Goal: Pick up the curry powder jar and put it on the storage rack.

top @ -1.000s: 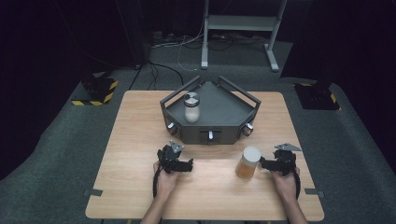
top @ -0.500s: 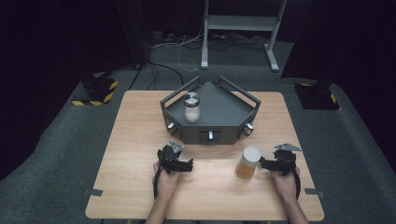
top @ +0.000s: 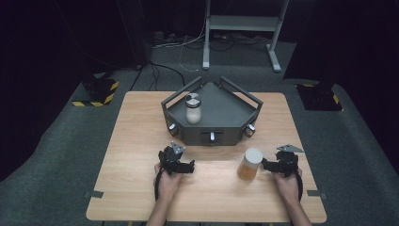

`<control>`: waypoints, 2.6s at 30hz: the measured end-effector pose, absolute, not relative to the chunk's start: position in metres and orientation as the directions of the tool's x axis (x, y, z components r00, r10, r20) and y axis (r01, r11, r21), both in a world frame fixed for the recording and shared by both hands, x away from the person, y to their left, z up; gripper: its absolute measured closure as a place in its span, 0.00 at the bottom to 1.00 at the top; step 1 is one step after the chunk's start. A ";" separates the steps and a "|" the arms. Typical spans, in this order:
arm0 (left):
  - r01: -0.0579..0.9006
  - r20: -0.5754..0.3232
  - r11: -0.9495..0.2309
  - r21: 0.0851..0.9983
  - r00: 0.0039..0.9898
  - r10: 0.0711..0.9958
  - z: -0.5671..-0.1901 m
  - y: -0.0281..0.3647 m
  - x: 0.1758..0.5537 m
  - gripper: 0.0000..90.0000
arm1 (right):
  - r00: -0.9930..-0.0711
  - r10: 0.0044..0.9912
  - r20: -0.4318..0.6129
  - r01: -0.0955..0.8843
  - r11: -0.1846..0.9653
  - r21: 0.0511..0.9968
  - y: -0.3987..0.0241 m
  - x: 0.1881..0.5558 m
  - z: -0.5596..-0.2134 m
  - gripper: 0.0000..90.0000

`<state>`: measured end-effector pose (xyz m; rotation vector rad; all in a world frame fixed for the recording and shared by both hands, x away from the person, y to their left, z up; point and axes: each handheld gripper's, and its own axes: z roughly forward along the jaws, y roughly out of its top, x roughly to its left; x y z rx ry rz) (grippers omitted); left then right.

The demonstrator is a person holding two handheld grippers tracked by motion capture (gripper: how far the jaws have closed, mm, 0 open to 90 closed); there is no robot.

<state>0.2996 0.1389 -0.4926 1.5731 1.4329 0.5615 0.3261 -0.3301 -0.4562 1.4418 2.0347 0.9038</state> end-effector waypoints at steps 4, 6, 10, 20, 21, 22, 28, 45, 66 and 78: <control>0.533 -0.236 0.085 0.842 0.223 0.946 -0.493 0.139 0.300 0.03 | -0.327 0.945 -0.012 0.625 0.225 0.747 -0.330 0.326 -0.456 0.10; 0.533 -0.236 0.085 0.842 0.222 0.946 -0.493 0.139 0.300 0.03 | -0.327 0.945 -0.012 0.625 0.225 0.747 -0.330 0.326 -0.456 0.10; 0.533 -0.238 0.087 0.842 0.222 0.946 -0.493 0.139 0.300 0.03 | -0.326 0.945 -0.012 0.626 0.225 0.747 -0.330 0.326 -0.456 0.10; 0.532 -0.236 0.086 0.843 0.222 0.946 -0.493 0.139 0.299 0.03 | -0.339 0.941 -0.011 0.627 0.235 0.742 -0.331 0.327 -0.455 0.08; 0.532 -0.237 0.086 0.843 0.222 0.946 -0.493 0.139 0.299 0.03 | -0.339 0.941 -0.010 0.629 0.234 0.742 -0.331 0.327 -0.455 0.08; 0.532 -0.236 0.085 0.842 0.222 0.946 -0.493 0.139 0.299 0.03 | -0.342 0.940 -0.009 0.629 0.236 0.741 -0.332 0.326 -0.455 0.07; 0.531 -0.236 0.086 0.843 0.221 0.946 -0.493 0.138 0.299 0.03 | -0.365 0.931 0.006 0.624 0.240 0.744 -0.339 0.320 -0.453 0.06; 0.530 -0.236 0.087 0.843 0.220 0.946 -0.493 0.138 0.299 0.03 | -0.478 0.878 0.033 0.583 0.289 0.759 -0.348 0.285 -0.445 0.07; 0.529 -0.237 0.088 0.844 0.220 0.946 -0.493 0.138 0.299 0.04 | -0.623 0.778 0.078 0.537 0.352 0.767 -0.333 0.274 -0.442 0.07; 0.529 -0.234 0.084 0.845 0.224 0.946 -0.493 0.138 0.299 0.04 | -0.637 0.768 0.060 0.511 0.364 0.779 -0.316 0.278 -0.438 0.10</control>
